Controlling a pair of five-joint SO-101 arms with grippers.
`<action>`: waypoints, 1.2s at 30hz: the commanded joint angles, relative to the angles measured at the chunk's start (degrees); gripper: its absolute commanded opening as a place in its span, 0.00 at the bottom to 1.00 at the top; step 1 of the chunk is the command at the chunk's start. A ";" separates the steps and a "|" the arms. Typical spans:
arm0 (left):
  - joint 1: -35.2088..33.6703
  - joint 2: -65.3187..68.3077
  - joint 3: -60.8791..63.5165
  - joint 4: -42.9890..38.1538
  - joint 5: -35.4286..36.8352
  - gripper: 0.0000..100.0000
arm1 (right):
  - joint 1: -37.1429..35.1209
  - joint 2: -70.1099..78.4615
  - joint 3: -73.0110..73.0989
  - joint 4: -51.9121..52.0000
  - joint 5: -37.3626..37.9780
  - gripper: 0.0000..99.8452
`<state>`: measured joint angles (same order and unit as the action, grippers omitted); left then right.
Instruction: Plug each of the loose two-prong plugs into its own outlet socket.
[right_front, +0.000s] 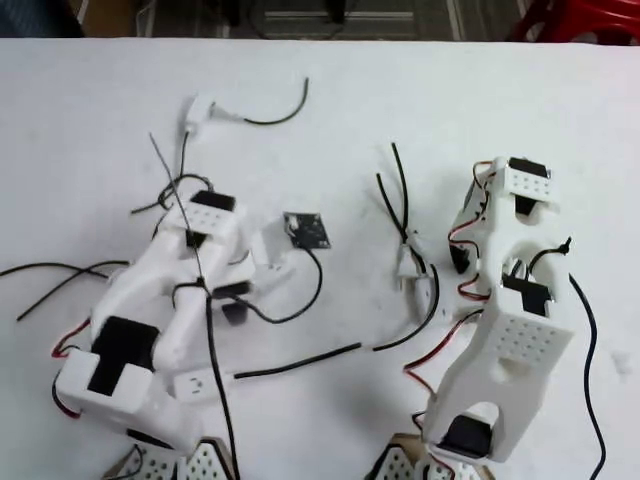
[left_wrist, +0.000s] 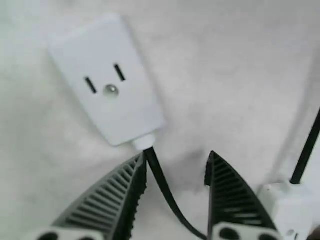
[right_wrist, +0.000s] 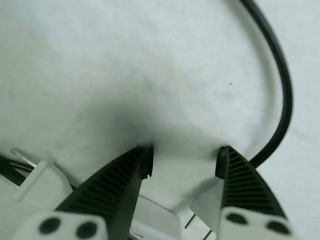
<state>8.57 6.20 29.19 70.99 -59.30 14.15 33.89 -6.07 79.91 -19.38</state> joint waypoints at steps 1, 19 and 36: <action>0.31 -1.98 -0.18 -4.13 1.93 0.20 | -0.40 0.66 -2.02 -2.33 0.70 0.21; -5.49 -1.98 -2.02 -18.99 8.09 0.20 | -0.40 0.66 -2.02 -2.42 0.70 0.21; -15.08 -1.63 -11.87 -19.16 8.18 0.20 | -0.40 0.66 -2.02 -2.42 0.70 0.21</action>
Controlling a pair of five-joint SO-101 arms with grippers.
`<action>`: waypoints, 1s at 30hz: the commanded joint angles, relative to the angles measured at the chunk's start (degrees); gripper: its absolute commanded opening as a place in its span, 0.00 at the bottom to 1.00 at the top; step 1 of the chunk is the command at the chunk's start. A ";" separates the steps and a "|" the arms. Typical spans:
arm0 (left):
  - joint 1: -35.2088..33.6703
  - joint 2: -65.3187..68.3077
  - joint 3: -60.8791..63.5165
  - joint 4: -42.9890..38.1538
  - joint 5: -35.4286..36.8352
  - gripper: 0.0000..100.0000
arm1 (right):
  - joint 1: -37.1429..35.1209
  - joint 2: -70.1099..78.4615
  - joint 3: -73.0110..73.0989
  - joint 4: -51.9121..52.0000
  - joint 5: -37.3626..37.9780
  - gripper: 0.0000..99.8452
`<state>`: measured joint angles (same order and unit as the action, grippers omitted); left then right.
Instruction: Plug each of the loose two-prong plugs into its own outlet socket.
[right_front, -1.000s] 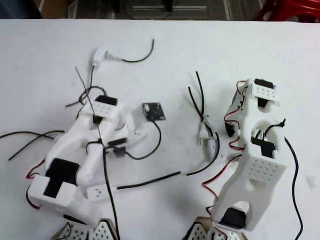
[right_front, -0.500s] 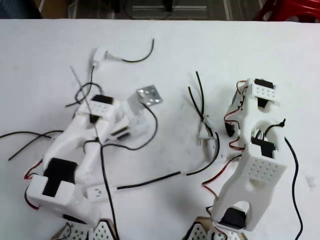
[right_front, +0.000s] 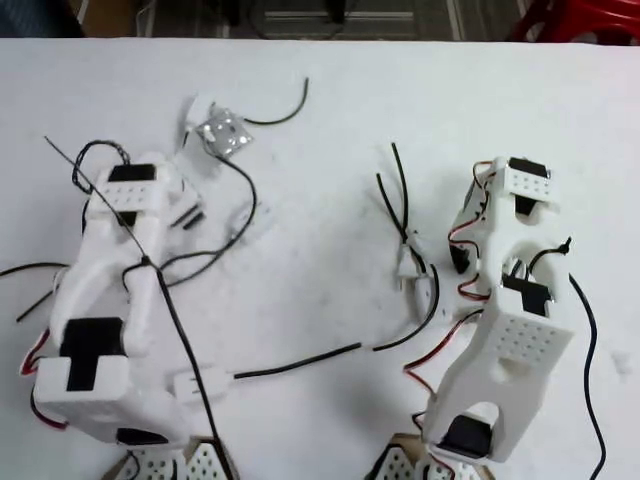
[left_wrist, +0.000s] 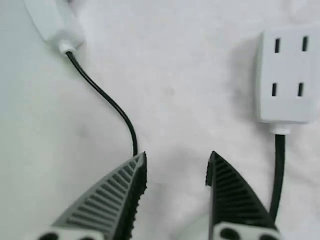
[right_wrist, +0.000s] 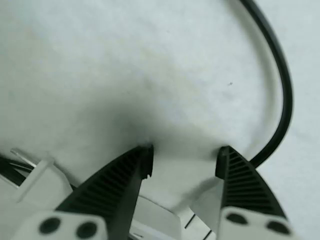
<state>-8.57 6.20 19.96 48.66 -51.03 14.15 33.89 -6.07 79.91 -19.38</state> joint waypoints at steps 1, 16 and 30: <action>3.12 -1.63 -2.64 3.69 -0.09 0.20 | -0.48 0.66 -2.02 -2.42 0.70 0.21; 11.03 4.79 -3.87 -4.40 12.04 0.20 | -0.48 0.66 -2.02 -2.42 0.70 0.21; 16.31 13.14 -15.38 5.36 17.76 0.20 | -0.40 0.66 -2.02 -2.42 0.70 0.21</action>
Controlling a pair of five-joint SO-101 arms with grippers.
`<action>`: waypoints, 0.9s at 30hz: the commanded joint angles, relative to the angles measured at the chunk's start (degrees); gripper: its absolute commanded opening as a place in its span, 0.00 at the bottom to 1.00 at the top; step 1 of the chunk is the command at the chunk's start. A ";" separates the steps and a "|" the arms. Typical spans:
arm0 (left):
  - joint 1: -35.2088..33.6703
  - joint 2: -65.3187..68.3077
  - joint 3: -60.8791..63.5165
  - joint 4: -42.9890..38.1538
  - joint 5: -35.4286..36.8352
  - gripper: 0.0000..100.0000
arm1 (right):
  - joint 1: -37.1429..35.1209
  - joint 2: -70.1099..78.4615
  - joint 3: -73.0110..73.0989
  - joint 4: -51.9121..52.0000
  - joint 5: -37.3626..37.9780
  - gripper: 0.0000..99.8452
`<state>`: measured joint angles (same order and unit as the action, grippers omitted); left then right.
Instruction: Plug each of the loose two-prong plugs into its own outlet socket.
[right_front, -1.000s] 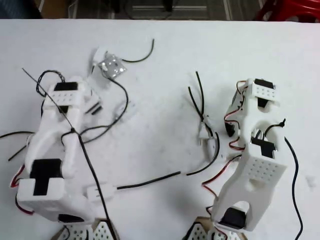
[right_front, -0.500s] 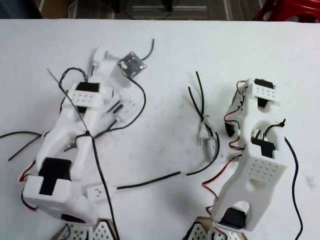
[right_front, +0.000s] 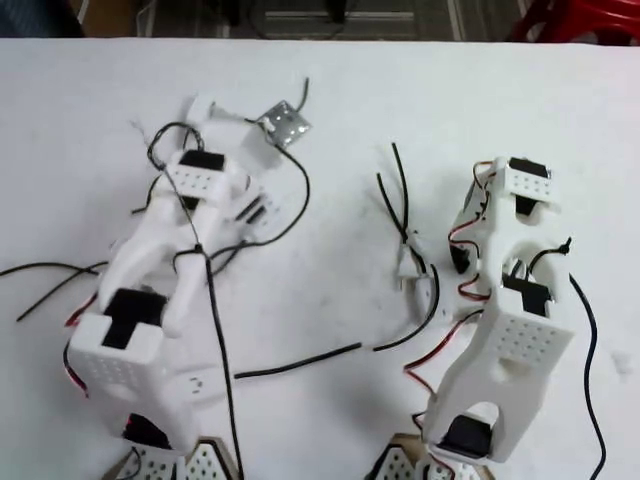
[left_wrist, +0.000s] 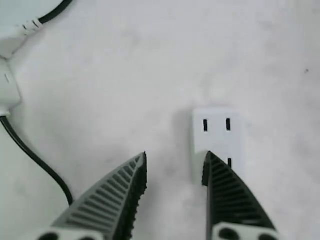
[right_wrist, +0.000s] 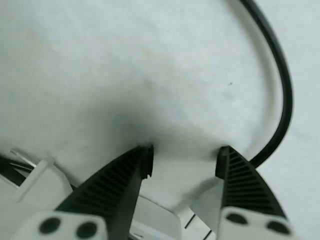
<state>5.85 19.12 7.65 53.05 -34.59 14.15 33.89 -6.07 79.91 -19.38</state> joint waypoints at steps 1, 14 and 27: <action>1.01 0.22 -4.66 1.23 2.64 0.20 | -0.40 0.66 -2.11 -2.51 0.70 0.21; 4.09 0.48 -27.08 18.37 36.92 0.20 | -0.22 0.66 -2.11 -3.82 0.62 0.21; 24.40 11.91 -26.90 10.90 64.35 0.20 | 3.56 0.31 -2.11 -3.74 -0.09 0.21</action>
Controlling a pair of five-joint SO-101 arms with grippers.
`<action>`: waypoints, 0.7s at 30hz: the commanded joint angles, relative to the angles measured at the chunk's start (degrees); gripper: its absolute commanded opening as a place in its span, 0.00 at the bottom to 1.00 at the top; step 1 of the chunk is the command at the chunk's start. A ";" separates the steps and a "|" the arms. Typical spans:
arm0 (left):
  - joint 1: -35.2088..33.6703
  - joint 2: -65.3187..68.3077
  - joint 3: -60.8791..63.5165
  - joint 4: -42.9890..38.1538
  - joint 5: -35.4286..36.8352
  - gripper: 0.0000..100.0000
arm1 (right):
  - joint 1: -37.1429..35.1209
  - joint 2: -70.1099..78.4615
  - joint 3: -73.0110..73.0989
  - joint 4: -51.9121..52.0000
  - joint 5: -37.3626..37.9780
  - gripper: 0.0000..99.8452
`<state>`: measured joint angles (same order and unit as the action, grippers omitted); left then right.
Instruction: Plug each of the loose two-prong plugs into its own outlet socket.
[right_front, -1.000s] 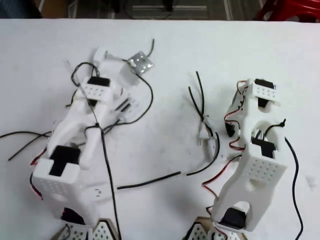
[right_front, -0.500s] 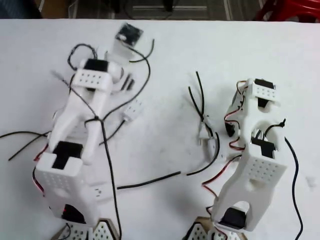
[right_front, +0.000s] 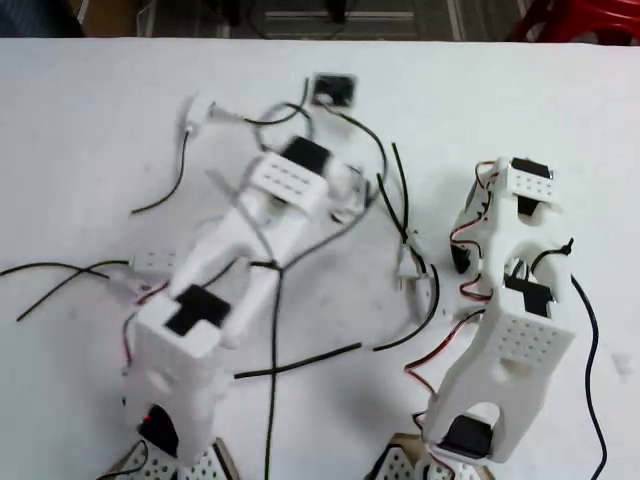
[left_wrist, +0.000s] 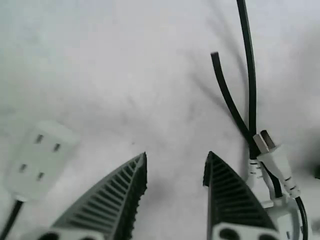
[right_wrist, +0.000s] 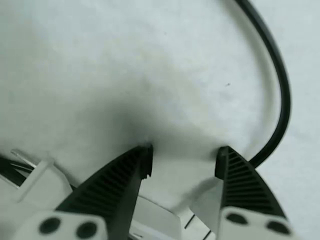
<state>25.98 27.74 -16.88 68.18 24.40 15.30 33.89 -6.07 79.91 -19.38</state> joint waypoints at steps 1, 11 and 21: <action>5.05 4.53 -2.37 -5.10 6.59 0.20 | 3.12 0.22 -2.11 -3.91 -1.05 0.21; 7.16 8.22 -1.93 -12.13 19.87 0.20 | 11.21 0.66 -5.45 -4.79 -5.19 0.21; 14.11 9.54 -2.29 -14.42 23.30 0.20 | 10.95 0.75 -5.19 -5.32 -5.10 0.21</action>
<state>36.62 36.62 -16.88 56.84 47.25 21.89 34.51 -8.70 78.33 -24.22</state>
